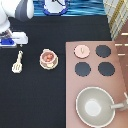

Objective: Take the lid off the pot, put the pot on the plate, and use the tool to push the pot to the front of the table.

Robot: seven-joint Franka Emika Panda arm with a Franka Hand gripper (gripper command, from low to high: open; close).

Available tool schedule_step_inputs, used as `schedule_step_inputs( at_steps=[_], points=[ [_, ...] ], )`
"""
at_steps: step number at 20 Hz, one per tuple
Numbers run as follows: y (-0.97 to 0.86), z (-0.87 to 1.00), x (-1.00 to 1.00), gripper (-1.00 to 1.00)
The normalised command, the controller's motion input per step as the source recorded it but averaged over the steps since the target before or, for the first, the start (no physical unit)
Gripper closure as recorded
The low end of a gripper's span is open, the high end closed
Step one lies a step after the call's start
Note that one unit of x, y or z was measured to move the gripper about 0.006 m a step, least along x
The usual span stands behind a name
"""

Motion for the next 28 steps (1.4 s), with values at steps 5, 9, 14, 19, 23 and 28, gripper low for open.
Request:
schedule_step_inputs(
  at_steps=[5, 9, 14, 19, 23, 28],
  points=[
    [-0.11, -0.54, 0.39, -1.00],
    [-0.02, -0.69, 0.13, -1.00],
    [-0.23, -0.64, -0.28, -1.00],
    [-0.37, -0.20, -0.38, -1.00],
    [-0.28, 0.05, -0.10, 1.00],
    [-0.02, 0.14, 0.24, 1.00]
  ],
)
